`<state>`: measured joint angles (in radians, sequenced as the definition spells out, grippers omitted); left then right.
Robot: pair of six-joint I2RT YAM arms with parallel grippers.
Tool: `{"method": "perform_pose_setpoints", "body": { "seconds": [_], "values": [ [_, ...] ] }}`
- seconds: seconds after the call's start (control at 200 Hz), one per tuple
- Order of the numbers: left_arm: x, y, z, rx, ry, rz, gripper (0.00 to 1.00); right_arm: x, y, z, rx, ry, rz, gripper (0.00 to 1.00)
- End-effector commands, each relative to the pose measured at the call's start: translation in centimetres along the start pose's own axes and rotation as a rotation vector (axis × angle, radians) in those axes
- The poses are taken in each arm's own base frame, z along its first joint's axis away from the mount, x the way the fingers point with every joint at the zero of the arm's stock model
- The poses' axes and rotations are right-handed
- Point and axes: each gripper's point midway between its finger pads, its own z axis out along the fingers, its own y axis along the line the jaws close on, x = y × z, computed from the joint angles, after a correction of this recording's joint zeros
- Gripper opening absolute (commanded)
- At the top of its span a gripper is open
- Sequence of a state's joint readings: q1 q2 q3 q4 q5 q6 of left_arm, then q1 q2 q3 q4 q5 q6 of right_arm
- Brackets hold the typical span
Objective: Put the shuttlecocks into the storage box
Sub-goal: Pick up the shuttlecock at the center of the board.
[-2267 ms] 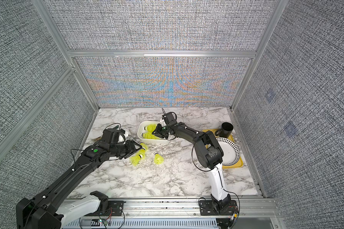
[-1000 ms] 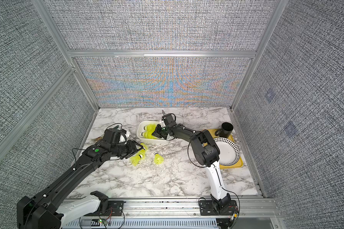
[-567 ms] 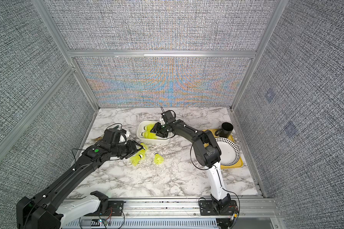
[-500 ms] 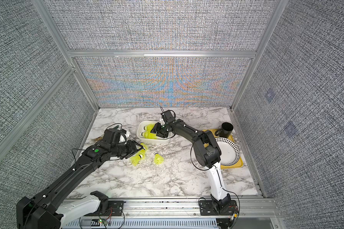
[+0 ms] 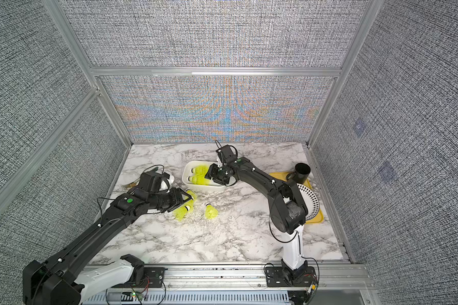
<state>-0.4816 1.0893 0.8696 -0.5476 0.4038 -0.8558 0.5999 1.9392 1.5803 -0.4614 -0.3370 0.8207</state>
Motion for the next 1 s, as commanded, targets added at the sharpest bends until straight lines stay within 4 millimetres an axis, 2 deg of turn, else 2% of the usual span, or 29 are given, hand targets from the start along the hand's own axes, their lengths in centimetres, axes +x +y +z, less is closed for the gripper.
{"method": "perform_pose_setpoints", "body": {
  "seconds": [0.0,0.14,0.275,0.405,0.641,0.676,0.696,0.746,0.996],
  "values": [
    [1.1,0.1,-0.2,0.005,0.039,0.026,0.54,0.4,-0.3,-1.8,0.034,-0.058,0.039,0.55],
    [2.4,0.3,-0.5,0.007,0.075,0.053,0.54,2.9,0.1,-3.7,0.02,-0.093,0.091,0.54],
    [4.2,0.5,-0.6,0.015,0.12,0.073,0.54,6.9,0.2,-4.7,-0.033,-0.113,0.218,0.54],
    [6.0,1.0,-0.8,0.015,0.155,0.086,0.54,10.3,-0.6,-4.4,-0.08,-0.102,0.313,0.52],
    [8.5,2.5,-1.8,0.017,0.173,0.078,0.55,14.6,-2.1,-2.9,-0.111,-0.079,0.457,0.5],
    [8.7,2.8,-2.0,0.017,0.17,0.076,0.55,14.7,-1.8,-2.8,-0.137,-0.086,0.477,0.5],
    [8.8,2.9,-2.1,0.017,0.169,0.073,0.55,15.4,-2.9,-2.4,-0.124,-0.081,0.49,0.5],
    [9.2,3.2,-2.3,0.017,0.165,0.069,0.55,15.5,-3.0,-2.1,-0.143,-0.089,0.517,0.5],
    [10.1,3.7,-3.1,0.037,0.158,0.062,0.55,14.8,-1.5,-0.8,-0.201,-0.121,0.543,0.46]
  ]
}}
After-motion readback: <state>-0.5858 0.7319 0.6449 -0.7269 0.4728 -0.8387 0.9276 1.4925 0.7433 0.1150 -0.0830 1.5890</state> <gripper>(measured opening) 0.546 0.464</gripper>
